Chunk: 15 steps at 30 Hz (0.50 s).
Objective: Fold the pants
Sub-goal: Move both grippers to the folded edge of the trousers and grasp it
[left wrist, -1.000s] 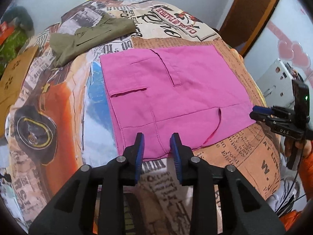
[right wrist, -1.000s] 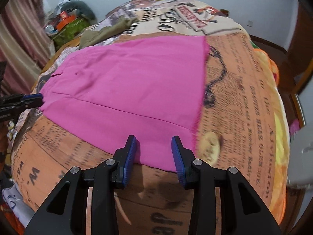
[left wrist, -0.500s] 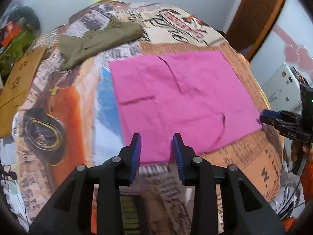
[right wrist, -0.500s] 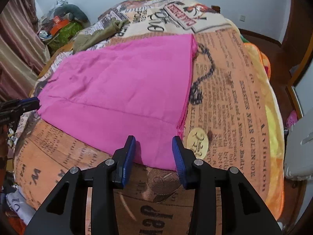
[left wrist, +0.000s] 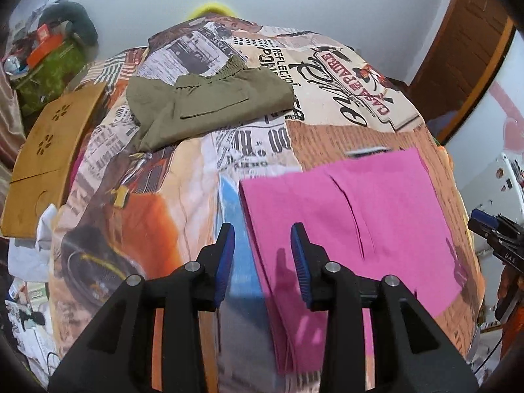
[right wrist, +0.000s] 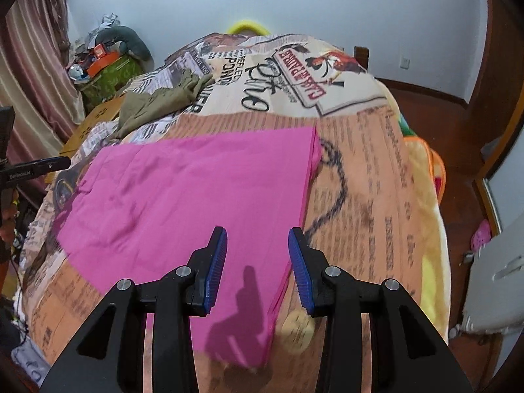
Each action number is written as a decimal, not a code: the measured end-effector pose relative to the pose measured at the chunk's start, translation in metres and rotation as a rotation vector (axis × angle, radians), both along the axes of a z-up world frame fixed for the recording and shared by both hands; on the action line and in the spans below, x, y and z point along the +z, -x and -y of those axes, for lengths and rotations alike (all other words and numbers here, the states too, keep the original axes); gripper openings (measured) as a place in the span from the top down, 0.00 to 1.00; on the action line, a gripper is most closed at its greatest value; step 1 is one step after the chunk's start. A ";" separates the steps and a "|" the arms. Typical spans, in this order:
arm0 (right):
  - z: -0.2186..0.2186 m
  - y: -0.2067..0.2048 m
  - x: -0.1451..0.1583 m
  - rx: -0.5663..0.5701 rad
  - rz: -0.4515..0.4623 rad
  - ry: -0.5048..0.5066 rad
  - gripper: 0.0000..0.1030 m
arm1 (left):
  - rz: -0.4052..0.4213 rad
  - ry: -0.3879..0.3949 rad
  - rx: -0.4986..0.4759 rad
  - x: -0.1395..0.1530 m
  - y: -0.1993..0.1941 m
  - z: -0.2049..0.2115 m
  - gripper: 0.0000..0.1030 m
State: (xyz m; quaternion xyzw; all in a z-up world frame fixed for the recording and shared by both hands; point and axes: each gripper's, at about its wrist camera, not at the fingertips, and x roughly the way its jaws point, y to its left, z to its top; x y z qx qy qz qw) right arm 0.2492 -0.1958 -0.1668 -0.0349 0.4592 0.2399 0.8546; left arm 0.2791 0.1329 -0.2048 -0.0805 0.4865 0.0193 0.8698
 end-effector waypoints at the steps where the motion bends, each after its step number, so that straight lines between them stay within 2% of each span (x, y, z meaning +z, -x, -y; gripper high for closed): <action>1: 0.000 -0.006 -0.001 -0.004 0.000 -0.001 0.65 | -0.009 0.007 0.004 -0.003 -0.008 -0.001 0.66; 8: -0.004 -0.048 -0.015 -0.026 -0.004 0.008 0.65 | -0.056 0.019 0.007 -0.021 -0.055 -0.001 0.66; 15: -0.010 -0.089 -0.033 -0.035 -0.003 0.020 0.65 | -0.103 0.035 0.004 -0.044 -0.076 -0.006 0.66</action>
